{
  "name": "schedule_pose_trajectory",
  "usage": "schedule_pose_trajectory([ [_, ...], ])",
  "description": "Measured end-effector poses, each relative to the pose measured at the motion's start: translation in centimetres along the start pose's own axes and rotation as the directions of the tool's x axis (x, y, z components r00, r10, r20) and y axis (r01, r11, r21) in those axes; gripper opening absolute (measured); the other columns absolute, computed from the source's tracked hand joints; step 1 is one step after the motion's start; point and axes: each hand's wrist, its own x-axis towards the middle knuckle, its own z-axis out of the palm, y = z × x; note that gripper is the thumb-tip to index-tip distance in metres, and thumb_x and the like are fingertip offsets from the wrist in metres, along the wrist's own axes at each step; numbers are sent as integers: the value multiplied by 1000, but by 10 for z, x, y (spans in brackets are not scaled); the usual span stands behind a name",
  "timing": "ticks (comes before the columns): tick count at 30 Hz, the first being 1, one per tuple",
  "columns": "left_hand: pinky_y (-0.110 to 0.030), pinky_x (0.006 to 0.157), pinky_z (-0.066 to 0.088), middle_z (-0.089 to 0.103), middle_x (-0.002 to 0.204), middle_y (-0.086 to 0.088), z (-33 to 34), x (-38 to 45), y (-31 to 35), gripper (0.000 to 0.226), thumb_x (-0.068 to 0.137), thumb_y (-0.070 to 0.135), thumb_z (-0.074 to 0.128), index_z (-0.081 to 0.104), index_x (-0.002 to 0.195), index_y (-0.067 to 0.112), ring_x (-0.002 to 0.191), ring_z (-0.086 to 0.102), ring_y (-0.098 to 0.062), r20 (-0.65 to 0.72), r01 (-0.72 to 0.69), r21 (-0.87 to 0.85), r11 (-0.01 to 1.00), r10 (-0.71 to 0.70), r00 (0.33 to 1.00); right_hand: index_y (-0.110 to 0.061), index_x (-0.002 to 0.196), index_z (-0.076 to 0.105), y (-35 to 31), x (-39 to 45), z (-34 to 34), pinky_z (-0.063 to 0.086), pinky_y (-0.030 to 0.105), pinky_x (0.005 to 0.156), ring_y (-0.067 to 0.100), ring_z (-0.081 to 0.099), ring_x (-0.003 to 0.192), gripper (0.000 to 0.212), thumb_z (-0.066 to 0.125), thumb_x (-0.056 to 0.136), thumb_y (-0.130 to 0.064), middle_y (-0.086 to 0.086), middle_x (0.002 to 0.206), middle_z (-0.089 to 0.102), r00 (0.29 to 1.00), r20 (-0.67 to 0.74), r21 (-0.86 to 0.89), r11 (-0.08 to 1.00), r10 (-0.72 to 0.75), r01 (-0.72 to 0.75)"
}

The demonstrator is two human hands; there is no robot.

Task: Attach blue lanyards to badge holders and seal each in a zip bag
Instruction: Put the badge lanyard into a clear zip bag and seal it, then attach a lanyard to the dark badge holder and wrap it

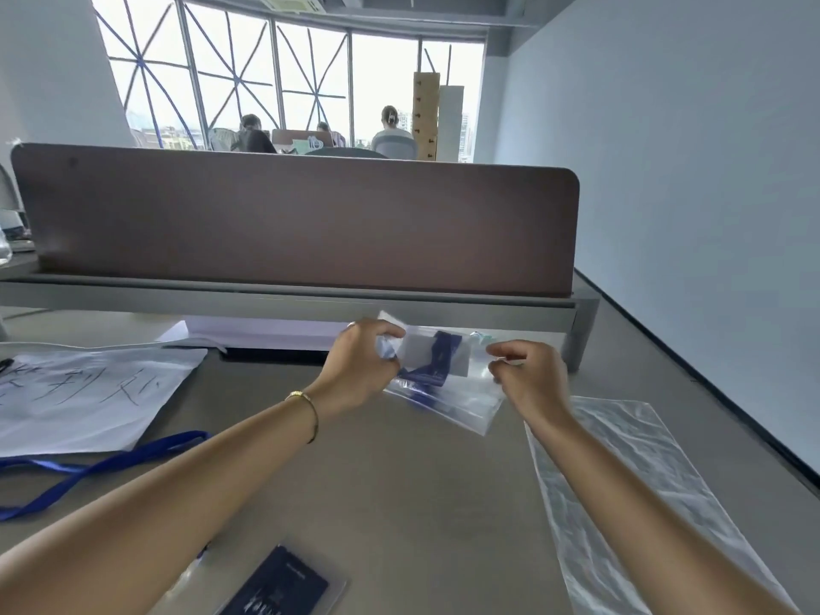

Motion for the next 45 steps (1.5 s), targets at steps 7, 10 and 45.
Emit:
schedule_pose_trajectory([
  [7,-24,87,44,50,134,0,28,22,-21,46,84,26,71,60,129,28,113,50,-17,137,-117,217,969,88,987,-15,118,74,20,29,17,37,18,87,24,62,116,40,66,80,-5,5,125,70,995,100,-235,971,-18,41],
  [10,-26,86,41,50,131,-2,31,20,-23,53,90,33,65,48,140,27,115,51,-20,155,-118,328,937,69,985,-21,124,70,28,29,20,41,25,91,28,60,115,41,65,84,-12,7,129,59,987,151,-352,930,-51,102],
  [45,-30,81,45,50,103,9,-94,-238,-19,74,55,56,87,49,114,32,103,44,-17,398,86,443,892,-281,873,-29,96,75,-53,-148,44,51,34,92,8,56,110,24,67,83,-10,-14,116,56,710,531,-101,798,-462,594],
])
